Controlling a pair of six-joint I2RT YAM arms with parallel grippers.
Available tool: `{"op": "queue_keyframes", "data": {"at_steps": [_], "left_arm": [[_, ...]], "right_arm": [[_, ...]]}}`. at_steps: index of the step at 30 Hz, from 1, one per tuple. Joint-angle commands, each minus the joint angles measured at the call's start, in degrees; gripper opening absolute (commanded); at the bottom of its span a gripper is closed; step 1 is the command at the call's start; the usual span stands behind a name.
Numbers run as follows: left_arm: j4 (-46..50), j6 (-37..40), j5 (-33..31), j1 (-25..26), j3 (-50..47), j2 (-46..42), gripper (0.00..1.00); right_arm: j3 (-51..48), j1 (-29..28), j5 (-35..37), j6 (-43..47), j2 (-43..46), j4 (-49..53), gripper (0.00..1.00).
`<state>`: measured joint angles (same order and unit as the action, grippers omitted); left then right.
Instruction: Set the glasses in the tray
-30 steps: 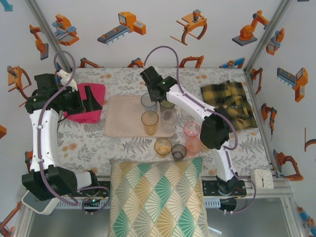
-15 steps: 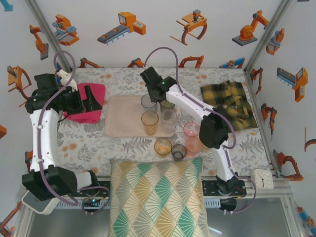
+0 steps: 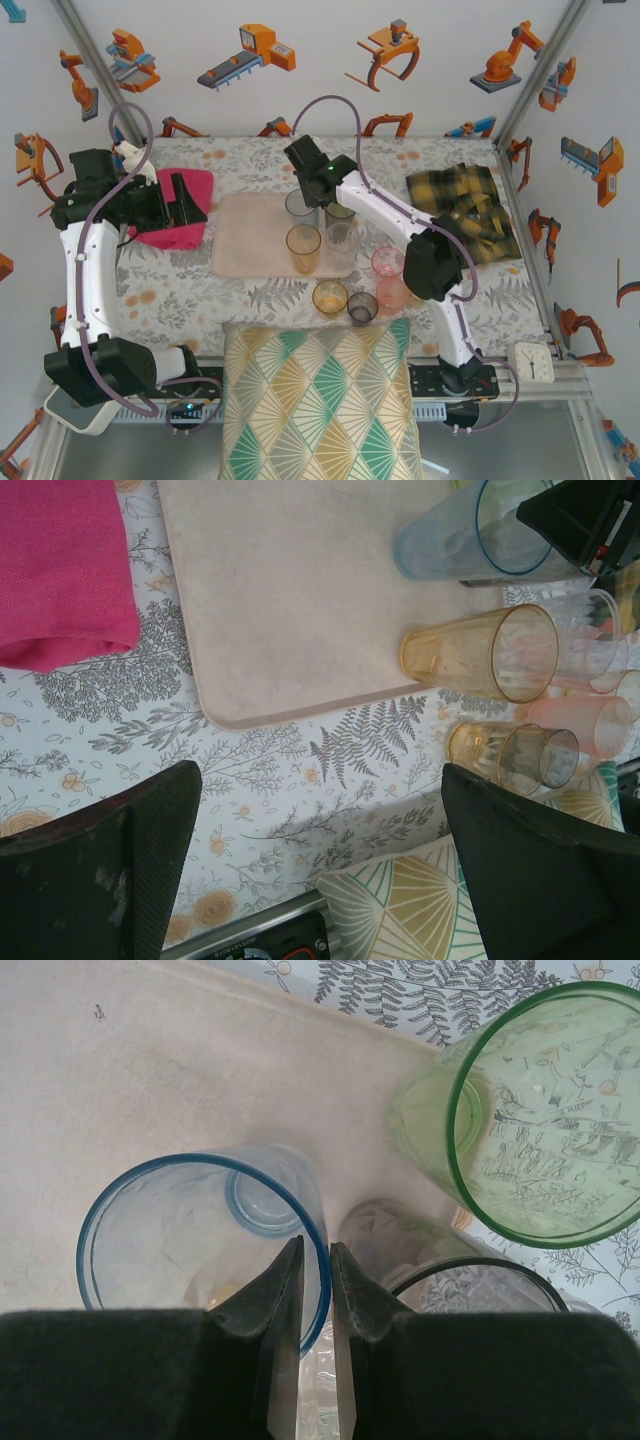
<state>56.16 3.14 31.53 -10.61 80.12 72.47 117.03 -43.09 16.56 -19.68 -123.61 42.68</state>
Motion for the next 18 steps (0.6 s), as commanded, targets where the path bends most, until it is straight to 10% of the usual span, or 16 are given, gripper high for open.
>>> {"op": "queue_keyframes", "data": {"at_steps": [1,18], "left_arm": [[-0.2,-0.8,1.5,-0.5,-0.4,-1.5,0.97],[-0.2,-0.8,1.5,-0.6,-0.6,-1.8,0.97]], "right_arm": [[2.5,0.5,0.9,-0.2,-1.2,0.4,0.22],[7.4,0.9,3.3,2.4,-1.6,2.4,0.28]]}}
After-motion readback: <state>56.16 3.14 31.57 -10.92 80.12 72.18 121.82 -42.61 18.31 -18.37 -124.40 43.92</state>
